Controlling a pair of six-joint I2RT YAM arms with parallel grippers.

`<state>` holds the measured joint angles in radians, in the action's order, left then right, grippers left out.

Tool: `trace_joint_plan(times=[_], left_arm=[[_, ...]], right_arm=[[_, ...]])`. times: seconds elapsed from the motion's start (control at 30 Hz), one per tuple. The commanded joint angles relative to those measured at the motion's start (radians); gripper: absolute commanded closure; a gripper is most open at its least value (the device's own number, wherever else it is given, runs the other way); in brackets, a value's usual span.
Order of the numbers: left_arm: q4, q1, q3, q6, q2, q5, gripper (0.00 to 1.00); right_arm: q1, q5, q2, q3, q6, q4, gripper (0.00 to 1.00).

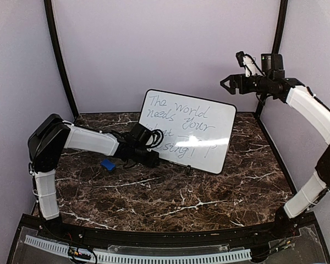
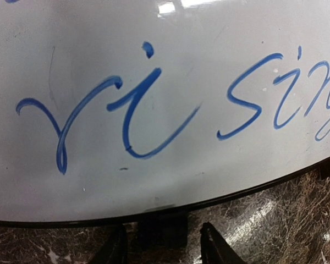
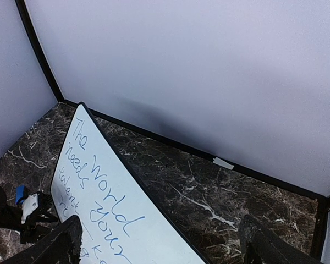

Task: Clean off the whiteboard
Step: Move the whiteboard to the center of the board.

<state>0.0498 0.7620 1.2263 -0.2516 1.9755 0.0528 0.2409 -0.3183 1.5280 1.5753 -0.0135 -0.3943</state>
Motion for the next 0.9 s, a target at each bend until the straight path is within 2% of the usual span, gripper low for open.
trace_joint_plan(times=[0.0,0.07,0.17,0.27,0.4,0.57,0.87], left_arm=[[-0.013,0.004,0.023,0.022,0.010,-0.001,0.60],[-0.021,0.005,0.025,0.029,0.015,-0.001,0.65],[-0.034,0.004,0.028,0.039,0.029,0.000,0.78],[-0.039,0.004,0.028,0.045,0.033,-0.005,0.85],[-0.015,0.004,0.024,0.056,0.031,0.013,0.99],[0.017,0.005,-0.011,0.080,-0.014,0.014,1.00],[0.035,0.031,-0.106,0.178,-0.124,-0.043,1.00]], right_arm=[[-0.005,-0.057,0.003,0.009,0.014,0.032,0.05],[-0.005,-0.068,0.010,0.021,0.013,0.017,0.05],[-0.005,-0.070,0.021,0.034,0.014,-0.008,0.05],[-0.005,-0.080,0.040,0.054,0.054,-0.045,0.07],[-0.005,-0.127,0.057,0.068,0.112,-0.076,0.10],[-0.005,-0.199,0.046,0.080,0.150,-0.127,0.10],[0.041,-0.123,0.006,0.165,0.186,-0.266,0.16]])
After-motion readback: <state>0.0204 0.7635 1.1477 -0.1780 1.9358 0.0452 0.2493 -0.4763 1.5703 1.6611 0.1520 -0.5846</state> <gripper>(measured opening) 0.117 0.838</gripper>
